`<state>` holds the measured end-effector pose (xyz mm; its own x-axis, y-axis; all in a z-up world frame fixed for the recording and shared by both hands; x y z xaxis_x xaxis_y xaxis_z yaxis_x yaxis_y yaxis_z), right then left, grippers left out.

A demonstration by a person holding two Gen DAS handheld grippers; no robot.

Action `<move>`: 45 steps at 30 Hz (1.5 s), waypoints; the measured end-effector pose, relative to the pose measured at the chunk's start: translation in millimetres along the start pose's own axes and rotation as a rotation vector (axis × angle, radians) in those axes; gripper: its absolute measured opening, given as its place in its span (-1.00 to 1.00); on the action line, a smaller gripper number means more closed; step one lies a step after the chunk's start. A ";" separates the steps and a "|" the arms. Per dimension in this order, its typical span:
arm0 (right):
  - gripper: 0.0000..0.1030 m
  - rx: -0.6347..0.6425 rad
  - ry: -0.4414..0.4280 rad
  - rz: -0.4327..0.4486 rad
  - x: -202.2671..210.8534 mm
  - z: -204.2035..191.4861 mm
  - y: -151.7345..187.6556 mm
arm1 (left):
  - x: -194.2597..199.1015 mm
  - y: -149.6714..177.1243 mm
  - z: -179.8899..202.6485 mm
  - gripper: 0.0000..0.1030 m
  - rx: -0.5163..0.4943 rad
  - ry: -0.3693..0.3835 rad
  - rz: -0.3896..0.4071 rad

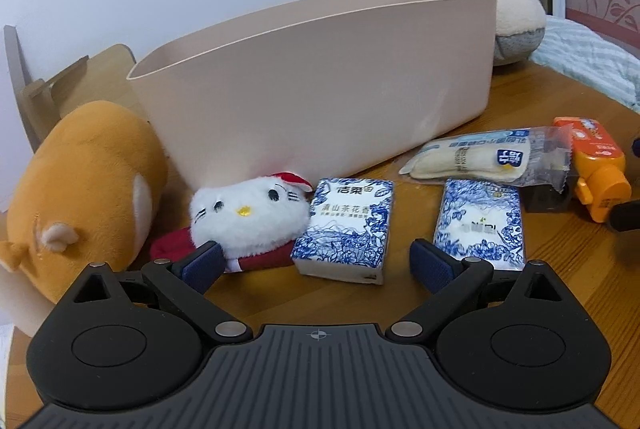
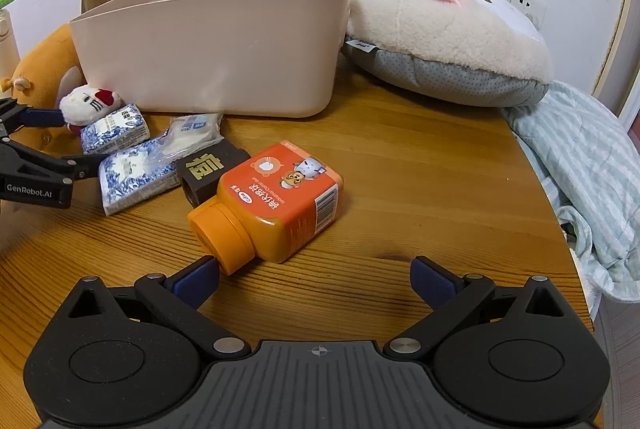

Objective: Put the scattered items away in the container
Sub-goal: 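Move both tools toward the tissue packs and orange bottle, then grasp a blue-and-white tissue pack with the left tool while the right tool grasps the orange bottle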

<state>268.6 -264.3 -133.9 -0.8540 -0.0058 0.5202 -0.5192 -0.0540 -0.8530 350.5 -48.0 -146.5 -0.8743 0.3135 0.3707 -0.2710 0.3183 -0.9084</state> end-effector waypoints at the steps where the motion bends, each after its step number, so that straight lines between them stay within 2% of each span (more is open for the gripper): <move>1: 1.00 0.000 0.000 0.001 -0.4 0.2 -0.3 | 1.1 -0.2 2.0 0.93 0.007 0.014 0.001; 4: 1.00 -0.004 0.000 0.006 0.0 0.5 -0.4 | 7.1 -0.3 14.7 0.93 0.012 0.080 0.012; 8: 1.00 -0.009 0.003 0.004 0.1 2.0 0.3 | 4.6 -1.2 26.2 0.93 0.012 0.104 0.020; 12: 1.00 -0.007 0.005 0.000 0.9 3.7 1.8 | 0.2 -4.2 21.2 0.93 0.120 0.133 0.026; 15: 1.00 -0.013 0.002 -0.001 1.5 6.2 2.8 | -4.1 -7.6 12.7 0.93 0.203 0.128 0.027; 20: 1.00 -0.017 0.001 0.000 0.9 7.6 3.0 | -6.9 -5.6 14.5 0.93 0.131 0.048 0.018; 25: 1.00 -0.020 -0.001 0.001 0.5 8.4 2.0 | -7.1 -1.4 22.7 0.93 0.176 0.135 0.001; 31: 1.00 -0.028 -0.010 0.025 2.2 7.5 -2.2 | -11.6 -2.7 25.5 0.92 0.196 0.144 -0.001; 33: 1.00 -0.031 -0.012 0.031 2.4 6.7 -3.8 | -12.4 -3.3 25.3 0.86 0.199 0.148 0.004; 35: 1.00 -0.039 -0.011 0.038 2.5 5.8 -5.4 | -13.4 -5.2 25.7 0.58 0.194 0.151 0.015; 38: 1.00 -0.050 -0.008 0.046 1.2 3.5 -8.4 | -14.4 -7.4 27.9 0.37 0.180 0.174 0.026; 39: 1.00 -0.055 -0.008 0.049 0.8 2.8 -9.7 | -14.5 -7.4 28.6 0.37 0.175 0.179 0.026; 41: 1.00 -0.066 -0.013 0.055 -0.4 1.3 -12.2 | -15.1 -6.9 30.7 0.52 0.172 0.190 0.020; 45: 1.00 -0.094 0.005 0.049 -8.2 0.5 -15.2 | -15.2 -7.4 35.0 0.54 0.158 0.192 0.019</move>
<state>283.6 -263.9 -125.1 -0.8785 -0.0013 0.4777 -0.4773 0.0400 -0.8778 351.7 -86.5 -152.2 -0.7911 0.4873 0.3697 -0.3280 0.1721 -0.9289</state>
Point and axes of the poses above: each gripper's, at about its wrist camera, not at the fingertips, and x roughly against the way its jaws point, z to its right, y to its underside, the point moved 7 cm from there along -x, roughly the way its jaws point, and after that the axes turned 15 degrees about z, right-handed, at the moved point
